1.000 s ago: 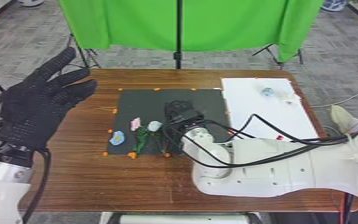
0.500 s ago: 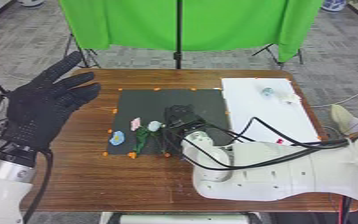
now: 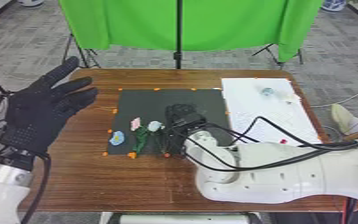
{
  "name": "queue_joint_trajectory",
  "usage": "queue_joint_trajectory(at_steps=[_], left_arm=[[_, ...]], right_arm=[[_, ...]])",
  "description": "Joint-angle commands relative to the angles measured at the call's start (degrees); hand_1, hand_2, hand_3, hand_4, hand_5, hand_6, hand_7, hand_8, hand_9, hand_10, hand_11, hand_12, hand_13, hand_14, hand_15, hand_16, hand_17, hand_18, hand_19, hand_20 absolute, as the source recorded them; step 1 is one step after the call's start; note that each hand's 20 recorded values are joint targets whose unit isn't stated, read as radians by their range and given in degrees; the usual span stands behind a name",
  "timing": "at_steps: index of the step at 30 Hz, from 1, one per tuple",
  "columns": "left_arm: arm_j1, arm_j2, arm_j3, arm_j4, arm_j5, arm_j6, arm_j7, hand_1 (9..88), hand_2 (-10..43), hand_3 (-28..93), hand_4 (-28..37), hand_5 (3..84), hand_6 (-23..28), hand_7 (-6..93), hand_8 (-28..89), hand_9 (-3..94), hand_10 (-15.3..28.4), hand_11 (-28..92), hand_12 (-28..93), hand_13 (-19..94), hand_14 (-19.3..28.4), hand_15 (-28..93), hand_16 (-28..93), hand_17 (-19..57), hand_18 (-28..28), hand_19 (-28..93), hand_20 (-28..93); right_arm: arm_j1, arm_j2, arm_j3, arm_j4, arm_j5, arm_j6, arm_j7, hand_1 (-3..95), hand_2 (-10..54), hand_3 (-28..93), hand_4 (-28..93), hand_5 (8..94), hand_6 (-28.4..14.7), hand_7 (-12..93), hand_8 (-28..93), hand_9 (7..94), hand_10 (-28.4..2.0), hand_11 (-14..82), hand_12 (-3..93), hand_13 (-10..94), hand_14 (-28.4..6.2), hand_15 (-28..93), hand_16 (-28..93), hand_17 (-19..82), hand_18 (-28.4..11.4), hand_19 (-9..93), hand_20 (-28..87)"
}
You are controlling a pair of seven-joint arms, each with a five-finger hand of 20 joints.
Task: Arrange flowers
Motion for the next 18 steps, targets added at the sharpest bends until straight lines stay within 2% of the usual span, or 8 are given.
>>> queue_joint_trajectory(at_steps=[1,2,6,9,12,14,16,18], left_arm=[[4.0,-1.62,-0.63,-1.28,0.04,2.3,0.58,22.7,8.1,75,-26.1,28.8,6.5,16.9,-11,27.1,20.7,27,11,20,27.8,50,-9,-9.0,28.4,57,23],[4.6,-2.01,-0.99,-1.42,0.03,2.22,0.55,22.7,8.1,75,-26.1,28.8,6.5,16.8,-11,27.1,20.7,27,11,20,27.9,50,-9,-9.0,28.4,57,23],[7.4,-3.03,-1.85,-2.2,-0.23,3.81,1.77,22.7,8.1,75,-26.2,28.8,6.5,16.8,-11,27.1,20.7,27,11,20,27.9,50,-9,-9.0,28.4,57,23],[9.8,-3.62,-2.66,-2.78,-0.44,4.42,3.13,22.6,8.1,75,-26.2,28.8,6.5,16.7,-11,27.1,20.7,27,11,20,27.9,50,-9,-9.0,28.4,57,23],[10.7,-4.19,-2.67,-2.98,-0.55,5.09,3.24,22.6,8.1,75,-26.1,28.9,6.5,16.7,-11,27.1,20.5,27,11,20,27.9,50,-9,-9.0,28.4,57,23],[11.9,-4.43,-2.94,-3.23,-0.53,5.37,4.22,22.6,8.1,75,-26.1,28.9,6.5,16.7,-11,27.1,20.7,27,11,20,27.9,50,-9,-9.0,28.4,57,23],[14.0,-4.44,-3.18,-3.55,-0.73,5.72,6.41,22.6,8.1,75,-26.1,28.8,6.5,16.6,-11,27.0,20.7,27,11,20,27.9,50,-9,-9.0,28.4,57,23],[15.4,-4.66,-2.86,-3.34,-1.4,6.23,8.16,22.7,8.0,75,-26.1,28.8,6.5,16.6,-11,27.1,20.6,27,12,20,27.9,50,-9,-9.0,28.4,57,23]], right_arm=[[1.4,3.1,1.6,-1.7,-1.9,0.2,0.5,39.7,-9.5,74,-28,69.0,0.8,16,-13,85.8,-8.9,24.8,16.4,79,-5.5,61,17,28,-20.8,84,21],[1.1,4.1,2.4,-2.2,-2.0,0.3,0.4,39.5,-9.5,74,-28,69.1,0.7,16,-12,86.0,-9.0,24.9,16.4,80,-5.6,61,17,28,-20.8,84,21],[-1.1,9.1,7.6,-4.7,-0.9,0.9,-0.9,38.4,-9.5,74,-28,69.0,0.4,16,-12,85.7,-9.4,24.6,16.4,79,-5.7,61,17,28,-20.9,84,21],[-1.7,12.9,10.7,-6.2,0.6,1.9,-2.0,38.1,-9.5,74,-28,68.8,0.1,15,-12,85.0,-9.7,24.3,16.3,79,-6.2,61,17,28,-21.0,84,21],[-2.5,16.5,13.8,-7.2,0.1,2.6,-2.0,38.1,-9.5,74,-28,68.7,-0.1,15,-12,84.8,-9.9,24.1,16.1,79,-6.4,61,17,28,-21.1,84,20],[-3.3,18.6,16.2,-7.5,0.0,2.8,-1.6,38.0,-9.5,74,-28,68.6,-0.1,15,-12,84.6,-10.0,24.0,16.1,79,-6.5,61,17,28,-21.2,84,20],[-3.1,20.1,17.4,-7.3,1.0,3.1,-1.2,38.0,-9.5,74,-28,68.3,-0.4,15,-12,84.3,-10.5,23.9,16.0,79,-6.7,61,17,28,-21.3,84,20],[-2.2,21.7,16.6,-6.9,1.4,3.7,-0.3,37.9,-9.5,74,-28,67.9,-0.7,15,-12,84.1,-11.0,23.7,16.0,78,-7.0,61,17,28,-21.4,84,20]])
